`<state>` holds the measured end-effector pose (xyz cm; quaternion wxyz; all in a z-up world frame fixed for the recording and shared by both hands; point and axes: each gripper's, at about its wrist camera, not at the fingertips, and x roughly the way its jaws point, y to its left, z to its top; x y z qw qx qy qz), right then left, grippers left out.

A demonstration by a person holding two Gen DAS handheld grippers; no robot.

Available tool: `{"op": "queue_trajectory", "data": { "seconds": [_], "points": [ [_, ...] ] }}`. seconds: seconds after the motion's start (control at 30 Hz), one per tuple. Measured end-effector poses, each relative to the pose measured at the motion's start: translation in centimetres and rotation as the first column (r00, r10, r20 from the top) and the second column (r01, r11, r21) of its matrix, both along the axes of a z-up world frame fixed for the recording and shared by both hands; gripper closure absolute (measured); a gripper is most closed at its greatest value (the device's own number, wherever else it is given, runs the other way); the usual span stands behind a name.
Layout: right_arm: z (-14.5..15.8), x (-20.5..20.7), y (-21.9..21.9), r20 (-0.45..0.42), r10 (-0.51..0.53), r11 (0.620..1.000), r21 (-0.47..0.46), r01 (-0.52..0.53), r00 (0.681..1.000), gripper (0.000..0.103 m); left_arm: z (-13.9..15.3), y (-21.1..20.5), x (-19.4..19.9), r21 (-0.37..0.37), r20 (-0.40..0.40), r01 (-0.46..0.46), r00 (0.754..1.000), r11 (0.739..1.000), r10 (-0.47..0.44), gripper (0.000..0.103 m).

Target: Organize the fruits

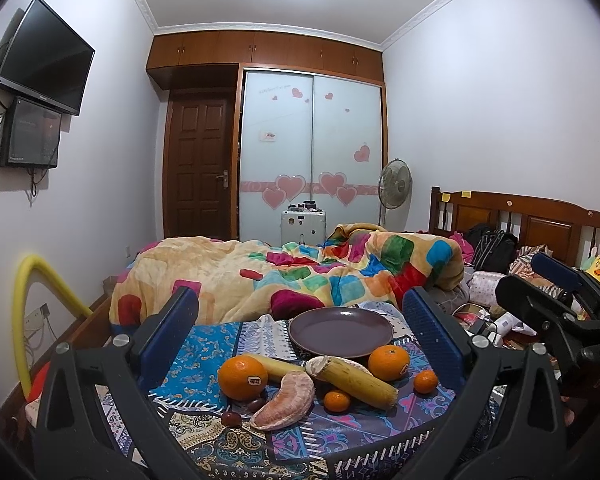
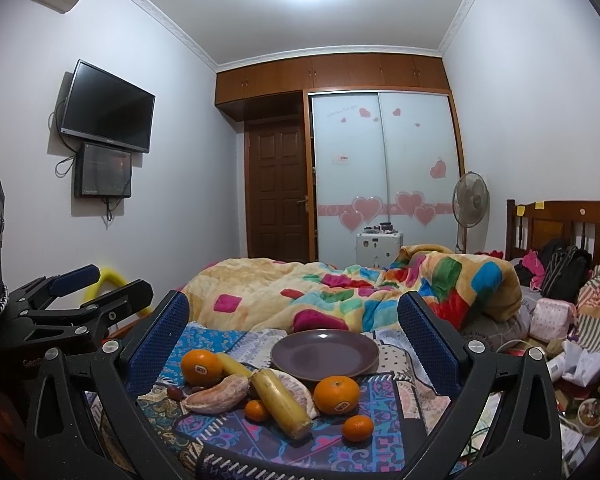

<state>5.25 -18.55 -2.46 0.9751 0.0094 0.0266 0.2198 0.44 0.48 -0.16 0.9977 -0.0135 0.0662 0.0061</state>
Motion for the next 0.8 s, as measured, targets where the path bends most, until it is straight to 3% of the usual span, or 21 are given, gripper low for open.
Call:
{"op": "queue_trajectory", "data": {
  "seconds": [0.8],
  "points": [
    [-0.07, -0.05, -0.04, 0.004, 0.002, 1.0, -0.001, -0.002, 1.0, 0.0, -0.44, -0.11, 0.59, -0.004, -0.022, -0.006, 1.0, 1.0, 0.006, 0.0]
  ]
}}
